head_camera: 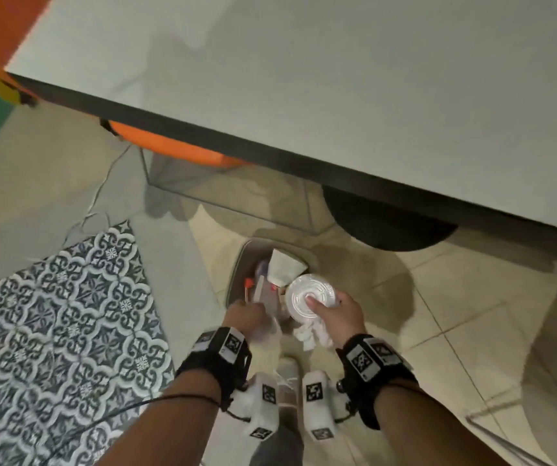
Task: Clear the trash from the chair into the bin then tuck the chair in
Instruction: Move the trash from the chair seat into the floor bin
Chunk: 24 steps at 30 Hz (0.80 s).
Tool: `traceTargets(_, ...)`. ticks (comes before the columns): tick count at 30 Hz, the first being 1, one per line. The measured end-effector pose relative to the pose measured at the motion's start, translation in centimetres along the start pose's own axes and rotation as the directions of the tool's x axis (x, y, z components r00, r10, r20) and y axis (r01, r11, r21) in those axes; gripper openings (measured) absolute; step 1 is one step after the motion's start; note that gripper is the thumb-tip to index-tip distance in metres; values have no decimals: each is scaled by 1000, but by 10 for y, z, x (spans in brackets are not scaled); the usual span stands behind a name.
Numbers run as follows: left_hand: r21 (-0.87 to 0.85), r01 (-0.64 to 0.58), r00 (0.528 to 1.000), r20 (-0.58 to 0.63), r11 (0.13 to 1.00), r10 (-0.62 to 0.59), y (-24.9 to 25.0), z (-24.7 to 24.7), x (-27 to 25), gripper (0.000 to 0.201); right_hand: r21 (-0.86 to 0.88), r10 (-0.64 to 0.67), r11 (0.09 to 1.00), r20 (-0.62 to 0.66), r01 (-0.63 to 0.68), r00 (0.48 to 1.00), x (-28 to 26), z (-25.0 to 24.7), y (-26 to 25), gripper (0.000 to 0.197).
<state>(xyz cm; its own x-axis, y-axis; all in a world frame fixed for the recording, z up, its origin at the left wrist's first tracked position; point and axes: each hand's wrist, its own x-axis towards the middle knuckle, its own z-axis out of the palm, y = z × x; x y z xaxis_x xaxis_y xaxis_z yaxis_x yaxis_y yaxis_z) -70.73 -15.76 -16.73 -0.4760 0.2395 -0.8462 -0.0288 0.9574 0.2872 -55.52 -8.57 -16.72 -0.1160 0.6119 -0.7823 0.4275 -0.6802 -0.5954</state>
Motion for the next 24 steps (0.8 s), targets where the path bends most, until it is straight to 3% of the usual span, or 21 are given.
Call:
traceTargets(1,99,-2,1000,3,995,1,2,-8,9,33,-24,18,1000,-6,-18,1000,9,14,2,45)
traceTargets(2,95,15,999,33,995,-18,2,-13,22,35,-38,25,999,-13,-26,1000,18,27,4,44)
traceTargets(5,-63,76,990,124,995,-68,3,-22,61,39,-32,37,999,-37,-38,999,41,55,9,47)
traceTargets(7,-189,67,985,168,980,-35,1,-20,78,45,-17,22,1000,-76,-24,997,51,68,8,52)
traceTargets(10,-281,50,984,178,958,1,4,-18,90,51,6,32,999,-82,-32,996,65,80,5,58)
traceTargets(13,-262,-10,991,127,965,45,7,-18,86,50,-7,146,989,-4,-147,989,68,82,-1,59)
traceTargets(20,-89,-148,989,-2,985,148,23,-1,43,40,-176,32,984,67,-20,997,30,34,0,55)
traceTargets(24,-51,-278,961,-18,959,278,51,33,-16,21,-102,66,993,40,-61,997,1,-34,9,45)
